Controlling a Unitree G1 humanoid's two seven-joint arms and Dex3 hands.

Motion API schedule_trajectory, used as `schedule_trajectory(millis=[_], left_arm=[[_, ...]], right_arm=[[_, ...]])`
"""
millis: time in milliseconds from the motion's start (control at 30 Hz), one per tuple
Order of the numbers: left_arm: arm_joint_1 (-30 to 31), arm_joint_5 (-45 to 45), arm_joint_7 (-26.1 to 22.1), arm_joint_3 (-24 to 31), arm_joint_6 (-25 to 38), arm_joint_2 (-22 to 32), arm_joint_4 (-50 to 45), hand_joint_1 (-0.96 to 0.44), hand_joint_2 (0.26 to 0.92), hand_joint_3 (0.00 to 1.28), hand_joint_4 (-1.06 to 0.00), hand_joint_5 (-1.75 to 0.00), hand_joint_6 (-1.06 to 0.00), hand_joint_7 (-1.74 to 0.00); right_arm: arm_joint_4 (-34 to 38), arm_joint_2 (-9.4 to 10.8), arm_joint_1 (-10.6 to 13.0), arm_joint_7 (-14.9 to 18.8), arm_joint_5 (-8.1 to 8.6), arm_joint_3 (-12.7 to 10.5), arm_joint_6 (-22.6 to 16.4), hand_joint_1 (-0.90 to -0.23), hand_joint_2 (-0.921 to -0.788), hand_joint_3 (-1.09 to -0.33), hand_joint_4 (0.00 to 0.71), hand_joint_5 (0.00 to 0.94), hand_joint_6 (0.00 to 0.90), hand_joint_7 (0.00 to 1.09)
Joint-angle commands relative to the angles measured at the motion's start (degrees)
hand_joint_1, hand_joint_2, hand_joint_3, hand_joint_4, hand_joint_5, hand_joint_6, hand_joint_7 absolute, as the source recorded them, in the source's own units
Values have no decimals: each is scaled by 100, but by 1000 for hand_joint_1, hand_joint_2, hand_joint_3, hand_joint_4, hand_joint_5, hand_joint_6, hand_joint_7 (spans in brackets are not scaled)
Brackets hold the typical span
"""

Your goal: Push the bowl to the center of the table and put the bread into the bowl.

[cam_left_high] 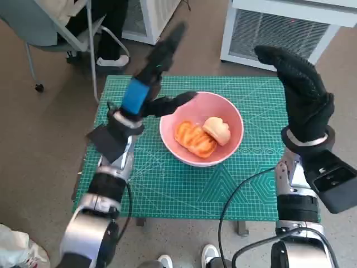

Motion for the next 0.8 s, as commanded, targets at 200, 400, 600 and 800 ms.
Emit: schedule_trajectory(millis=[200, 400, 600, 800], left_arm=[[617, -561, -126, 121, 301, -123, -1219, -450, 921, 412, -38, -18, -151, -80], [752, -794, -203, 190, 244, -228, -1484, -473, 921, 415, -54, -22, -167, -94], [788, -442, 148, 295, -151, -331, -1493, -486, 921, 409, -87, -34, -199, -116], [824, -192, 467, 334, -264, -390, -1546, -499, 921, 412, -128, -45, -227, -136]], right_arm=[[-306, 12, -76, -335, -299, 81, 314, -567, -921, -727, 254, 0, 203, 283], [-288, 56, -168, -511, -446, 115, 342, -563, -921, -733, 259, 2, 212, 287], [-181, 87, -255, -602, -526, 123, 302, -555, -921, -737, 264, 4, 221, 294], [-139, 107, -306, -630, -535, 154, 262, -546, -921, -740, 266, 4, 220, 295]])
